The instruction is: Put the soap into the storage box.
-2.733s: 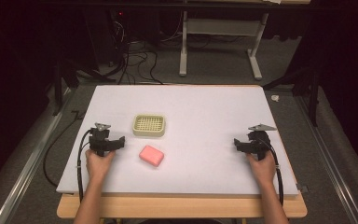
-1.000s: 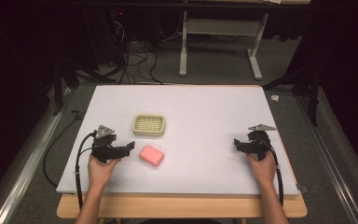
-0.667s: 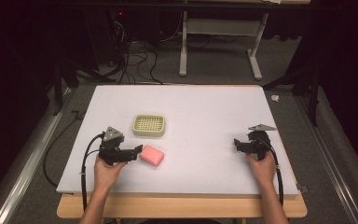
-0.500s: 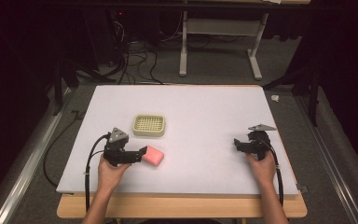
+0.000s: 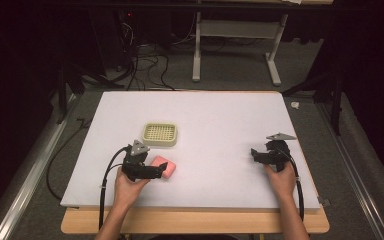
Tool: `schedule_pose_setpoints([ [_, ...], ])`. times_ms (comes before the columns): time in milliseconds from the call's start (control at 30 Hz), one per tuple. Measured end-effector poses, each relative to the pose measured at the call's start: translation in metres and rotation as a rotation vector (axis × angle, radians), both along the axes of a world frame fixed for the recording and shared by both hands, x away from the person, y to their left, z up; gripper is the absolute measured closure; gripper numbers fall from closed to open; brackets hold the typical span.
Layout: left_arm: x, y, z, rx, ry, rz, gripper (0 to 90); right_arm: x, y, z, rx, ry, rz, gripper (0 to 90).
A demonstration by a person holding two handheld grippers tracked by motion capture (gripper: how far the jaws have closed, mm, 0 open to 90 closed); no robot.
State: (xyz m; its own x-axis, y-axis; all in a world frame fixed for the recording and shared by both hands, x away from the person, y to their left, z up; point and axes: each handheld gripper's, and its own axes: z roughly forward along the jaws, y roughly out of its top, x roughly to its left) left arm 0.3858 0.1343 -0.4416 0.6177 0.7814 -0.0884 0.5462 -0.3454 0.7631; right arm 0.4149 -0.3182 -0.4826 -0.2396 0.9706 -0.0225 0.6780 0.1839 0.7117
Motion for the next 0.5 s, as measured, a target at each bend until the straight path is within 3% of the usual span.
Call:
schedule_pose_setpoints([
  [500,0.003,-0.018,-0.012,0.024,0.028,0.013,7.8,0.0,0.0,0.0,0.001,0.0,-0.001,19.8],
])
